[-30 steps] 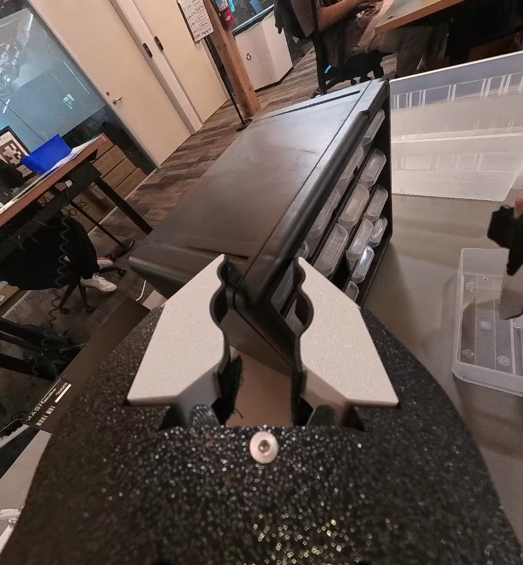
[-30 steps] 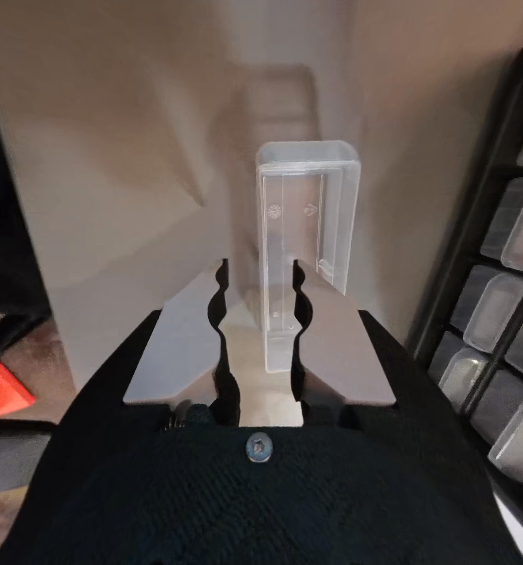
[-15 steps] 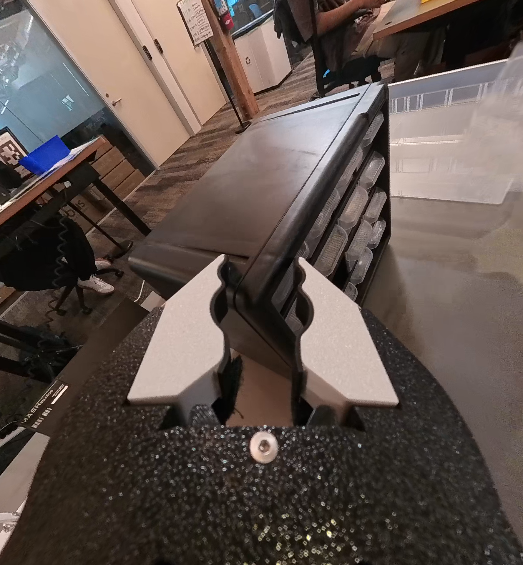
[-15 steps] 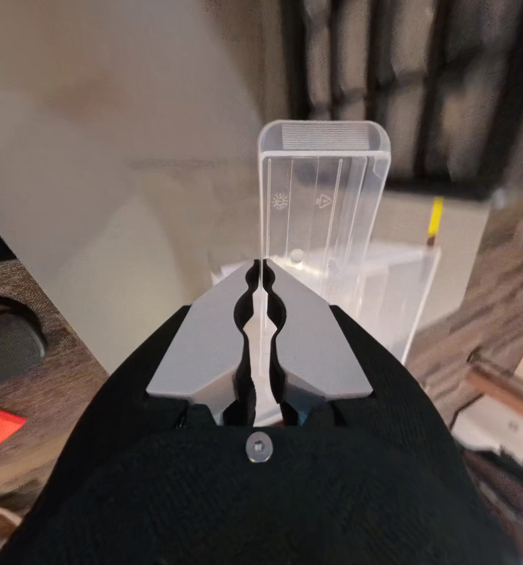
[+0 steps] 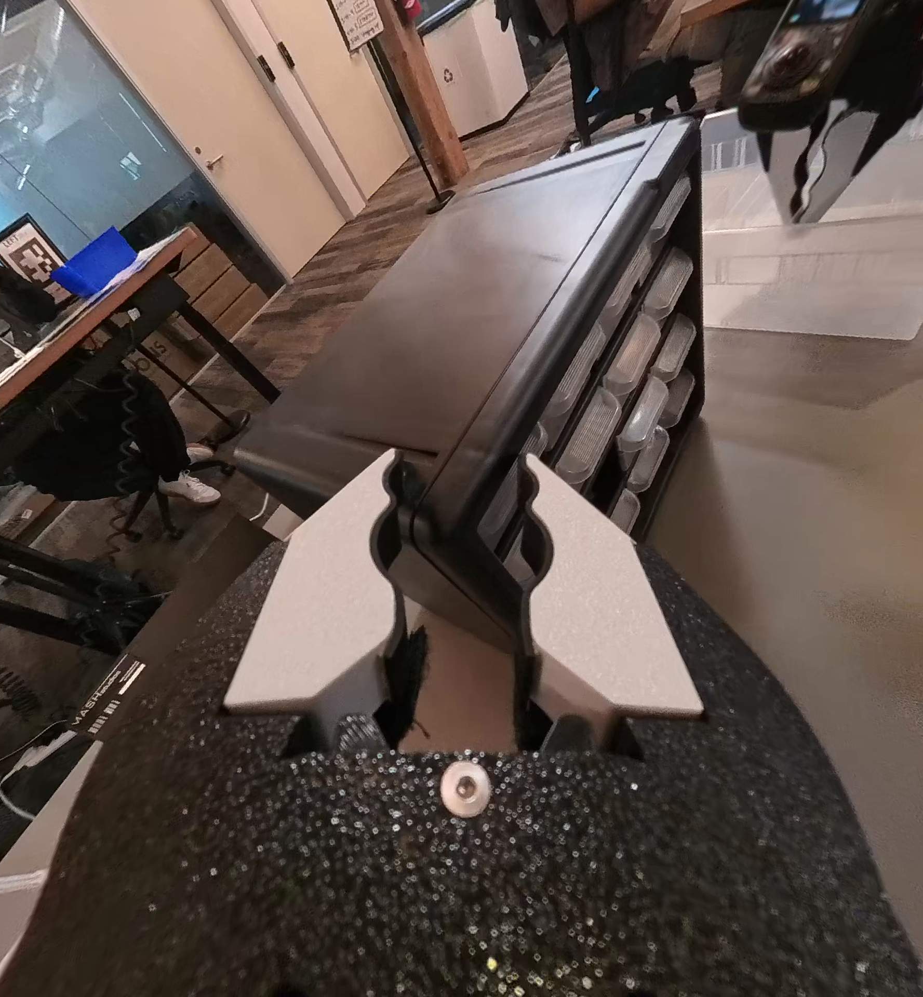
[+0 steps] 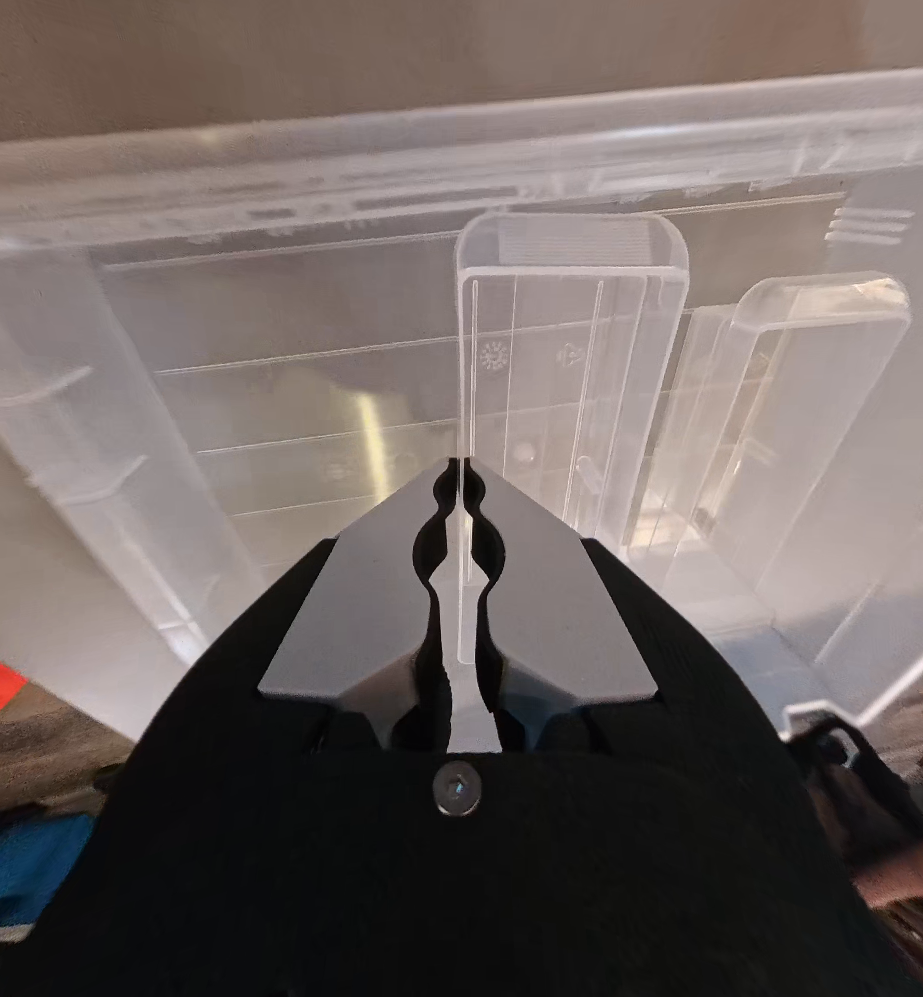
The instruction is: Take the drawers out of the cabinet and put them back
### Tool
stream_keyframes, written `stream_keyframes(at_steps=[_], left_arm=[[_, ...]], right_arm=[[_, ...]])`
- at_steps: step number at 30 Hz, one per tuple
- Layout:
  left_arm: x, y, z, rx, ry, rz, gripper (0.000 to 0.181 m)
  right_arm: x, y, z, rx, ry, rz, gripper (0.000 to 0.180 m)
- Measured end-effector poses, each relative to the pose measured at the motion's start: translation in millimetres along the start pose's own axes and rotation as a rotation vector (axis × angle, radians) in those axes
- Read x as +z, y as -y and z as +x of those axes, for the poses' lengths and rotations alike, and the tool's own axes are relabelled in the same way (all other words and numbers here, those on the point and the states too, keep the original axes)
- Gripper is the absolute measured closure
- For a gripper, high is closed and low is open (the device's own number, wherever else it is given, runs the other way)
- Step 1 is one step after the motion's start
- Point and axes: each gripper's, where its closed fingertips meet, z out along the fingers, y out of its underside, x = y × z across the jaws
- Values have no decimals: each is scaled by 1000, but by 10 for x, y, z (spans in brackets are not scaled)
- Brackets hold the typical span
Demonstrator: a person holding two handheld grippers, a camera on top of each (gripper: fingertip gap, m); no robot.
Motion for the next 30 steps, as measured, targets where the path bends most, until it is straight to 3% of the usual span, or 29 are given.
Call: stream_keyframes(at_steps=[1,16,21,25,30], left_arm=[[0,-1,-1,3,2,-3,142],[4,0,0,-2,0,-2,142],[3,-2,-1,-2,0,-3,142],[1,-3,-1,-6,-4,4,142],[0,-2,-2,-8,-6,10,141]], right_arm=[[61,-4,54,-6,1,0,180],[334,-143,451,10,-8,26,180],[319,-180,494,56,-70,-11,144],[-39,-208,588,153,-213,57,138],[-1054,207,557,320,-596,393,138]])
